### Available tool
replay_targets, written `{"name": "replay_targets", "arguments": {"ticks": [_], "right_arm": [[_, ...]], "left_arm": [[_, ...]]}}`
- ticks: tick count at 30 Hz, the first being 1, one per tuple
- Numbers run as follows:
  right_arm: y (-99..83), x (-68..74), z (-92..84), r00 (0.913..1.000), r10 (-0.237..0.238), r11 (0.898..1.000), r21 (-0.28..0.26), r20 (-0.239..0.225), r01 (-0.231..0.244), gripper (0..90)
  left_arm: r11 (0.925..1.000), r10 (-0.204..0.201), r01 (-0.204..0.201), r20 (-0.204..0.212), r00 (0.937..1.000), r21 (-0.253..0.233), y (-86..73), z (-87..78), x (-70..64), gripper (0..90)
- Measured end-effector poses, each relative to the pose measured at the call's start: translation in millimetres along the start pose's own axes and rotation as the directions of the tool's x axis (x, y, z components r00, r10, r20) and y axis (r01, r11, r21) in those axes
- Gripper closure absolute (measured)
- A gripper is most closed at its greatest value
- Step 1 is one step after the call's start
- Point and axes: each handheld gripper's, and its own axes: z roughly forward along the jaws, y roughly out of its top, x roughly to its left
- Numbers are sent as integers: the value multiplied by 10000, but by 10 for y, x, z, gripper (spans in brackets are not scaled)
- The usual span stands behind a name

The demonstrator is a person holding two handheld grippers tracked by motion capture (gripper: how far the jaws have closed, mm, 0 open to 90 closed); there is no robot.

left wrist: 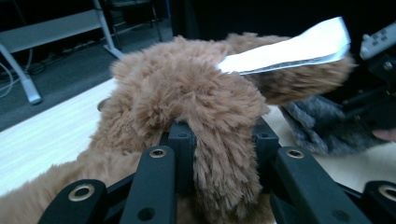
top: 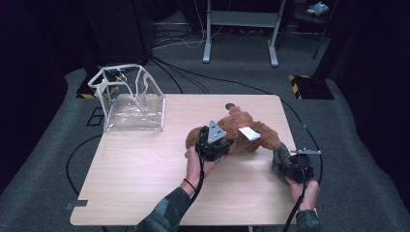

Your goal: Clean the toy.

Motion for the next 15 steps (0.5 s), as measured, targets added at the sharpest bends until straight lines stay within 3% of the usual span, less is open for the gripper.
{"name": "replay_targets", "arguments": {"ticks": [4,8,11,13,15], "right_arm": [[-24,12,17,10000,61,9998,171,-34,-60,741],[-45,45,65,9999,-7,9997,263,-140,11,739],[-52,69,79,9998,43,9996,289,-193,-38,739],[-54,77,86,9998,70,9996,288,-209,-64,738],[-57,72,91,9997,-22,9997,228,-240,27,738]], "left_arm": [[9984,-339,339,-24,9994,458,-192,87,122,670],[9916,-739,800,-619,9953,1021,-385,196,332,575],[9902,-985,1081,-1064,9894,882,-420,174,402,472],[9924,-872,985,-1433,9858,738,-419,121,410,389],[9918,-1053,1158,-1673,9803,541,-430,84,418,313]]}}
